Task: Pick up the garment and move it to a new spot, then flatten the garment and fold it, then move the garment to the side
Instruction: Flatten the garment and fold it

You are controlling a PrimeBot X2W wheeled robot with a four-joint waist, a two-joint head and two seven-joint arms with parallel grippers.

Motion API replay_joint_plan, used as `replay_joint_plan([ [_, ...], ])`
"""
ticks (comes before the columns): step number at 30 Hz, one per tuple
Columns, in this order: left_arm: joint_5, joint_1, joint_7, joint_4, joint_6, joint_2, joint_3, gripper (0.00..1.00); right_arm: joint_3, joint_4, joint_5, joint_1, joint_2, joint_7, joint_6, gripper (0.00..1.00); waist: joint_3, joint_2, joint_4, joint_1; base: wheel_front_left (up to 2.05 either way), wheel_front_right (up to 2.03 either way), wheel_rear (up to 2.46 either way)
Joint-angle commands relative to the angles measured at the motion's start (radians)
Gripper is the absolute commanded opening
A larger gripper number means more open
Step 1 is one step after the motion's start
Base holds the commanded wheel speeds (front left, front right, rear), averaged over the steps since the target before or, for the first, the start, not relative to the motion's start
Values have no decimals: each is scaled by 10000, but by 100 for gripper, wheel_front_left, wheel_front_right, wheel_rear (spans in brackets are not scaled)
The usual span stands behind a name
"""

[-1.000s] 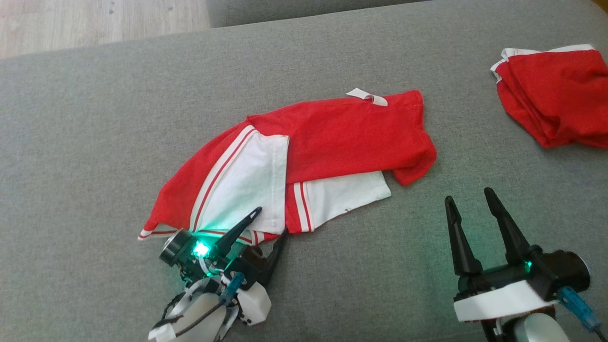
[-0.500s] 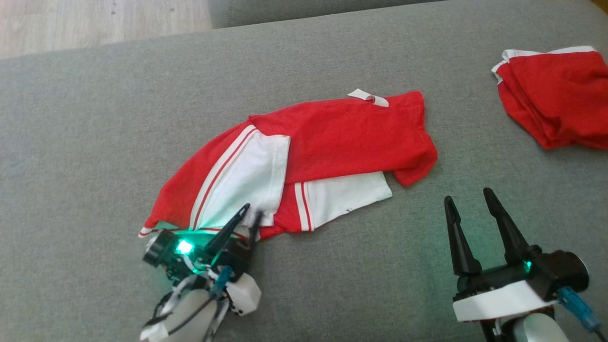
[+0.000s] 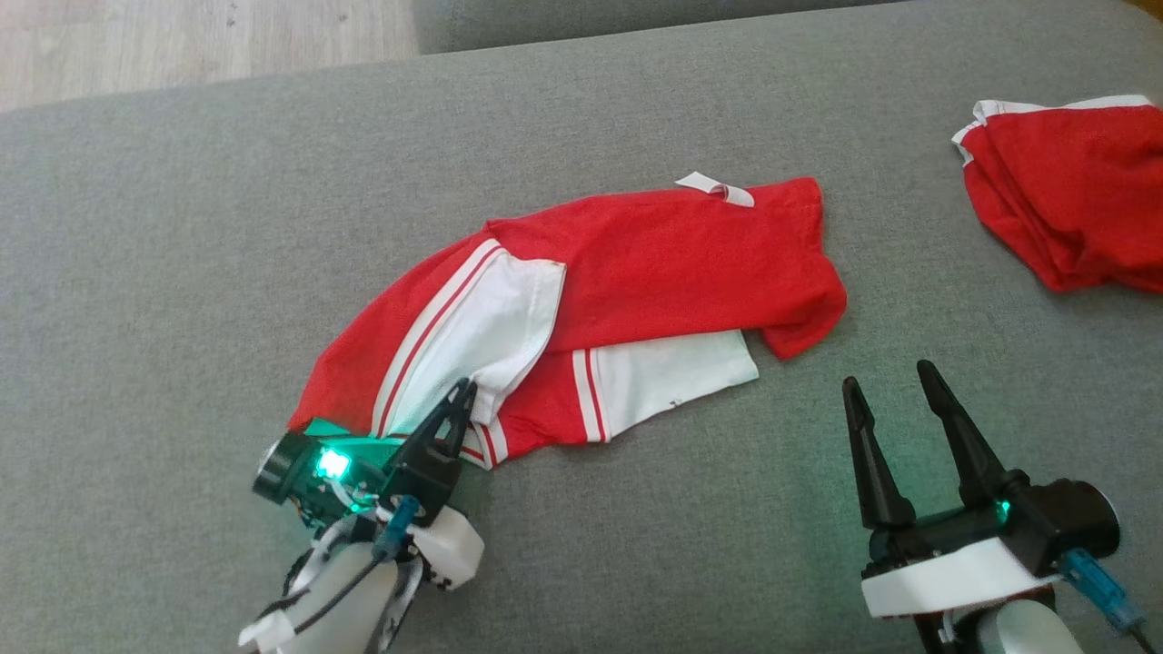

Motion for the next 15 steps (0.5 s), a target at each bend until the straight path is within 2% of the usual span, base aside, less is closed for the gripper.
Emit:
replay_joint_plan([
  [1, -90, -195, -24, -412, 13, 305, 455, 0, 220, -280, 63, -281, -113, -107, 67, 100, -11, 0, 13, 0, 0, 0, 0],
  [8, -114, -130, -24, -1559, 442, 881, 894, 0, 198, -233, 60, -214, -80, -107, 67, 100, -140, 0, 74, 0, 0, 0, 0],
  [13, -199, -22, -24, -1331, 259, 1047, 861, 0, 272, -224, 74, -199, -40, -107, 67, 100, -182, 0, 86, 0, 0, 0, 0],
  [14, -178, -62, -24, -1226, 249, 1026, 827, 30, 291, -226, 81, -207, -41, -107, 67, 100, -171, 0, 89, 0, 0, 0, 0],
  [15, -167, -108, -24, -1126, 255, 980, 803, 74, 306, -229, 90, -216, -47, -107, 67, 100, -150, 0, 95, 0, 0, 0, 0],
])
